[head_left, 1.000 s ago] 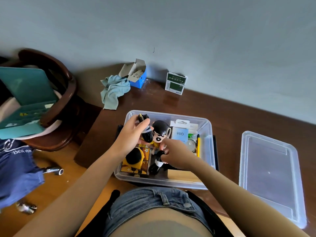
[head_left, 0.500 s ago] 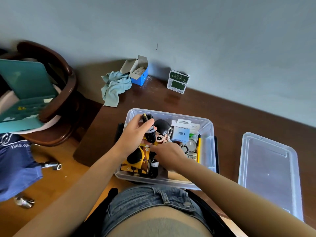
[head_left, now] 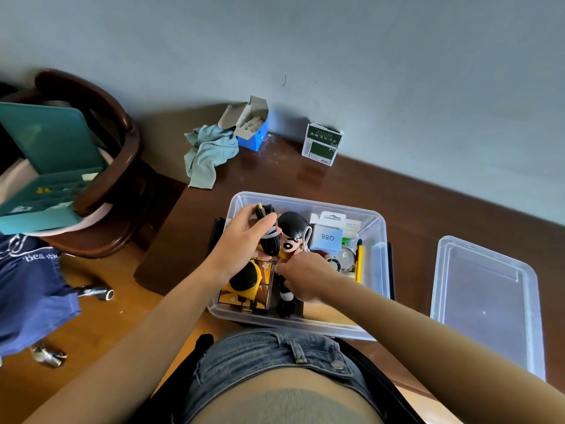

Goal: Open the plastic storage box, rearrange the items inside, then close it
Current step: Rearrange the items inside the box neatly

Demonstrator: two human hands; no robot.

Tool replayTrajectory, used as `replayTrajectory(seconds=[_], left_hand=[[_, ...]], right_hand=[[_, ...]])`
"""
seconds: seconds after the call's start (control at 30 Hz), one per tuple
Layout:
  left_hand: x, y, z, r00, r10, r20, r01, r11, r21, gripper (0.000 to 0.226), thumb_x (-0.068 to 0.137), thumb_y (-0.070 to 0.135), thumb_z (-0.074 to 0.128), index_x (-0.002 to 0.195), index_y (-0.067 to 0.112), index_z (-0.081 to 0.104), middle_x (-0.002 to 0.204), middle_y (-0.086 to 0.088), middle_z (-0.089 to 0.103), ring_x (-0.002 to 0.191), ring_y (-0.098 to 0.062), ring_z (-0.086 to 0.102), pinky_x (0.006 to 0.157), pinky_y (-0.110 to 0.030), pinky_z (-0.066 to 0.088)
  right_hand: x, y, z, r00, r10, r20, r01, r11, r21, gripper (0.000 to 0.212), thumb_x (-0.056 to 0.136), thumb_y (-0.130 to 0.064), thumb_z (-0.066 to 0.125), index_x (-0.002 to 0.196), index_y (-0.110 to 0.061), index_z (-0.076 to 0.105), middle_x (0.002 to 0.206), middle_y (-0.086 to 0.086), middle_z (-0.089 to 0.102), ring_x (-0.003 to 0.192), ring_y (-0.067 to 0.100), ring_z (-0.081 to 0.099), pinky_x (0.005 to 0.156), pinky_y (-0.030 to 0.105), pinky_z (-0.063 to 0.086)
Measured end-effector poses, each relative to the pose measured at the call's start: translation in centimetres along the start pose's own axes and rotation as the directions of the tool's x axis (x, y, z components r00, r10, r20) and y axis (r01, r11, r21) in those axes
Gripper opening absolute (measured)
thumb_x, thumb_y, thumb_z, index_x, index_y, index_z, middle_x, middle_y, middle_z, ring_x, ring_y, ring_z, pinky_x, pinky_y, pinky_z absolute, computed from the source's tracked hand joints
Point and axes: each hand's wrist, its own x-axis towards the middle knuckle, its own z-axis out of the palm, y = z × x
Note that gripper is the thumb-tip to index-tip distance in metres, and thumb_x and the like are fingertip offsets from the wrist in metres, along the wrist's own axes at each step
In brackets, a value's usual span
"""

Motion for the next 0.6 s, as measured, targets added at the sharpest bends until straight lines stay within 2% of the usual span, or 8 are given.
replayTrajectory(seconds=[0.07, 0.13, 0.23, 0.33, 0.47, 0.6], left_hand=[[0.0, -0.1, 0.0, 1.0, 0.003, 0.004, -0.003, 1.0, 0.007, 0.019, 0.096, 0.027, 0.051, 0.113, 0.018, 0.055, 0.098, -0.004, 0.07, 0.09, -0.019, 0.069, 0.069, -0.034, 0.059], [0.0, -0.2, 0.0, 1.0, 0.006, 0.002, -0.006, 1.0, 0.009, 0.017, 0.096, 0.027, 0.051, 0.111, 0.019, 0.055, 0.098, -0.004, 0.07, 0.09, -0.018, 0.069, 0.07, -0.035, 0.059], [0.1, -0.3, 0.1, 1.0, 0.01, 0.0, -0.01, 1.0, -0.002, 0.016, 0.097, 0.026, 0.051, 0.11, 0.018, 0.055, 0.099, -0.004, 0.068, 0.088, -0.011, 0.069, 0.063, -0.03, 0.059], [0.0, -0.4, 0.2, 1.0, 0.0, 0.005, 0.0, 1.0, -0.011, 0.019, 0.097, 0.026, 0.05, 0.113, 0.016, 0.054, 0.096, -0.002, 0.069, 0.089, -0.013, 0.068, 0.062, -0.027, 0.057], [0.0, -0.5, 0.1, 1.0, 0.004, 0.001, -0.004, 1.0, -0.01, 0.019, 0.097, 0.027, 0.05, 0.113, 0.018, 0.056, 0.099, -0.003, 0.068, 0.092, -0.016, 0.068, 0.067, -0.029, 0.058], [0.1, -0.3, 0.0, 1.0, 0.007, 0.003, -0.007, 1.0, -0.027, 0.02, 0.097, 0.025, 0.05, 0.113, 0.016, 0.056, 0.099, -0.003, 0.067, 0.09, -0.016, 0.068, 0.061, -0.026, 0.057]], right_hand=[[0.1, 0.5, -0.1, 0.998, 0.024, 0.051, -0.025, 1.0, 0.012, 0.02, 0.092, -0.012, 0.052, 0.111, -0.013, 0.058, 0.081, 0.004, 0.058, 0.073, 0.022, 0.054, 0.053, 0.028, 0.034], [0.3, 0.5, 0.1, 0.995, 0.047, 0.083, -0.045, 0.999, -0.021, 0.014, 0.093, -0.013, 0.052, 0.105, -0.012, 0.06, 0.075, 0.001, 0.05, 0.071, 0.021, 0.052, 0.051, 0.027, 0.031], [1.1, 0.0, 0.5, 0.979, 0.147, 0.14, -0.142, 0.989, -0.044, 0.011, 0.093, -0.014, 0.053, 0.1, -0.012, 0.062, 0.077, 0.001, 0.05, 0.074, 0.021, 0.053, 0.055, 0.029, 0.036], [1.8, -0.5, 1.1, 0.951, 0.254, 0.174, -0.258, 0.966, 0.0, 0.014, 0.094, -0.015, 0.053, 0.102, -0.01, 0.063, 0.09, 0.005, 0.061, 0.089, 0.024, 0.06, 0.06, 0.029, 0.04], [2.4, -1.1, 1.3, 0.94, 0.277, 0.2, -0.275, 0.961, -0.037, 0.021, 0.087, -0.01, 0.06, 0.108, -0.011, 0.062, 0.1, 0.005, 0.063, 0.095, 0.025, 0.059, 0.064, 0.028, 0.04], [2.5, -1.0, 1.6, 0.939, 0.307, 0.155, -0.311, 0.95, 0.003, 0.023, 0.087, -0.011, 0.063, 0.11, -0.014, 0.064, 0.102, 0.004, 0.065, 0.097, 0.025, 0.061, 0.068, 0.029, 0.044]])
